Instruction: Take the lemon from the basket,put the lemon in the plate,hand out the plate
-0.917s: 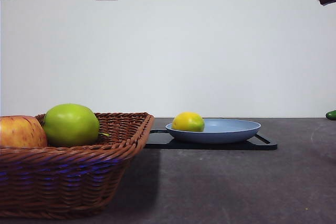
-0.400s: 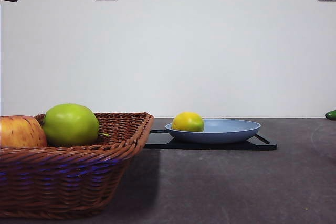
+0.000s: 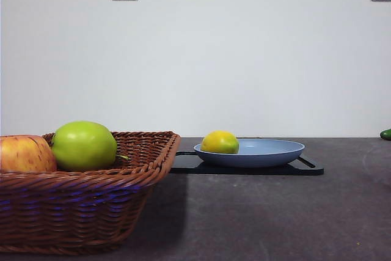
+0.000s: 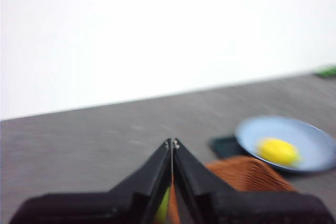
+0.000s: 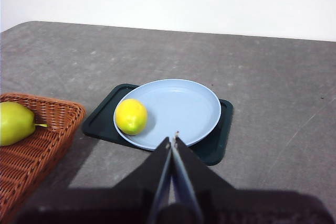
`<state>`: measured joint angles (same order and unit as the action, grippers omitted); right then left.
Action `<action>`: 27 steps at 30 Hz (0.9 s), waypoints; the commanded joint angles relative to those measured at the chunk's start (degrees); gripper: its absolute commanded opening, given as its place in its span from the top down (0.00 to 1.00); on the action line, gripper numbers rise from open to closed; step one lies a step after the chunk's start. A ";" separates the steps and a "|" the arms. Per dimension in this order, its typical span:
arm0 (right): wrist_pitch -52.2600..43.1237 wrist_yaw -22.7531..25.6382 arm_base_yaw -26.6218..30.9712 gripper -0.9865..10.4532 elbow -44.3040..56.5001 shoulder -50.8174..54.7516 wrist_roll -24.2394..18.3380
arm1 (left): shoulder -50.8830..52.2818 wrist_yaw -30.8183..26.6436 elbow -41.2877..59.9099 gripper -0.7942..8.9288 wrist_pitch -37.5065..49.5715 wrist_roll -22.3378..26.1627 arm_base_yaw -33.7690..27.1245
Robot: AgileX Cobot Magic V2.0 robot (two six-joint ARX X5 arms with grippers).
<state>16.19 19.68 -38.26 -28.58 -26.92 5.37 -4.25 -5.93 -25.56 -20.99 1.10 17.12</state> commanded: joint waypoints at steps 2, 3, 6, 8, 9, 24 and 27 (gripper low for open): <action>-0.74 0.17 -0.44 0.90 -0.50 0.00 0.55 | 2.60 -0.07 5.14 0.91 1.84 1.05 -7.58; -0.74 0.20 -0.44 0.90 -0.52 0.00 0.55 | 3.10 -0.02 6.91 0.91 2.86 1.05 -9.53; -0.74 0.20 -0.44 0.90 -0.50 -0.02 0.55 | 3.74 0.02 12.41 0.91 6.29 0.42 -13.73; -0.72 0.17 -0.44 0.90 -0.52 -0.02 0.55 | 3.74 0.02 15.58 0.91 8.17 0.31 -15.21; -0.74 0.17 -0.44 0.90 -0.52 -0.02 0.55 | 3.76 0.04 17.46 0.91 9.09 0.15 -15.87; -0.74 0.20 -0.44 0.90 -0.50 0.00 0.55 | 4.09 0.26 24.55 0.91 9.40 -1.33 -17.86; -0.74 0.20 -0.44 0.90 -0.50 -0.02 0.55 | 4.09 0.24 24.55 0.91 9.42 -1.33 -17.86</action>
<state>16.19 19.68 -38.26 -28.58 -26.85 5.37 -0.34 -5.63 -1.48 -11.62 0.34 -0.49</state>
